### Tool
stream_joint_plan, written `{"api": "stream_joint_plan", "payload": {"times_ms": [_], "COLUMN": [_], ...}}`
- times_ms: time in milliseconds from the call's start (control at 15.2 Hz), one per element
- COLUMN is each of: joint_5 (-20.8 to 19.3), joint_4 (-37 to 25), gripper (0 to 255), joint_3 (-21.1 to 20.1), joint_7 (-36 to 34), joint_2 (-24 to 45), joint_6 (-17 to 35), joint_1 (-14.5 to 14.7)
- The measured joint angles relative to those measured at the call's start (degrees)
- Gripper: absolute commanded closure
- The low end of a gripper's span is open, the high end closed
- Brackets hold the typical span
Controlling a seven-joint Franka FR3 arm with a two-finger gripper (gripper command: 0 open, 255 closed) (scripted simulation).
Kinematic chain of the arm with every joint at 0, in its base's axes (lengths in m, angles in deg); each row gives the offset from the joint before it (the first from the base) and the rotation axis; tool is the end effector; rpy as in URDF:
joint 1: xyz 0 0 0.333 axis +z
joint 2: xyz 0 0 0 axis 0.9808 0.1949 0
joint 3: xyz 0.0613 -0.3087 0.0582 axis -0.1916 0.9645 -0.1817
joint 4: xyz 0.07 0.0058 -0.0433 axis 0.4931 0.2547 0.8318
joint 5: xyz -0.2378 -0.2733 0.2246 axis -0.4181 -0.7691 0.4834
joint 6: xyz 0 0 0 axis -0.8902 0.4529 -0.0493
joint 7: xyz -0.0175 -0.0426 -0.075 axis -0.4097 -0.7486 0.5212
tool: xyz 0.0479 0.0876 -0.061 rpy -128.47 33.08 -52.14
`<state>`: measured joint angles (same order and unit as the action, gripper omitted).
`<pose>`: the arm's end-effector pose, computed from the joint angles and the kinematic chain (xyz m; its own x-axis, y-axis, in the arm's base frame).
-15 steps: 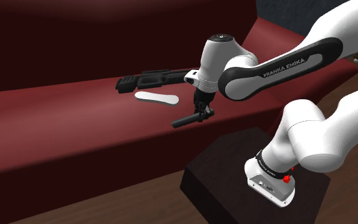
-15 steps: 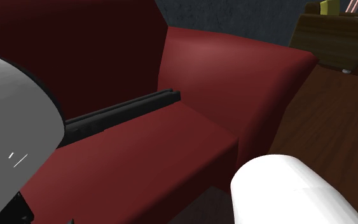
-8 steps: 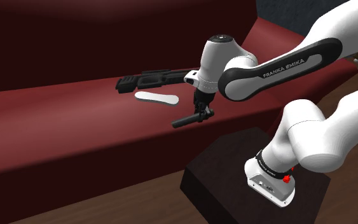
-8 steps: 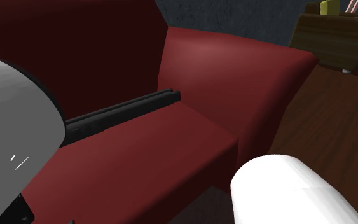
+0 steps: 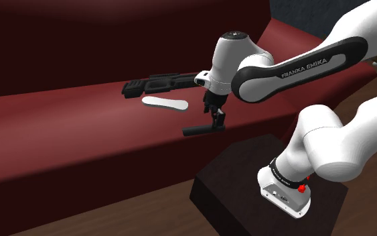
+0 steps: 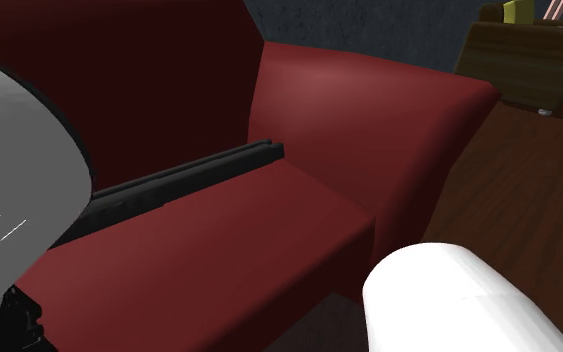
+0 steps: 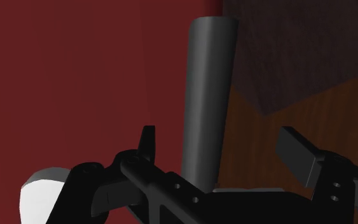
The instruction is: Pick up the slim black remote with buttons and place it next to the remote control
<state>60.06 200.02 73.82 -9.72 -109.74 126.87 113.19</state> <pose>0.3577 0.1277 0.3338 0.4527 0.8914 0.0211 0.8917 -0.4525 -0.0138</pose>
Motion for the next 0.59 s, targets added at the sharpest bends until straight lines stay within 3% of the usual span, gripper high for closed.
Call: {"api": "stream_joint_plan", "payload": {"times_ms": [198,594], "joint_5": [0.16,0.23], "joint_4": [-2.63,-3.23], "gripper": [0,0], "joint_3": [-0.53,-0.74], "joint_7": [0.04,-0.04], "joint_2": [-2.54,-3.29], "joint_6": [-5.15,-6.57], "joint_1": [-0.14,-0.16]}}
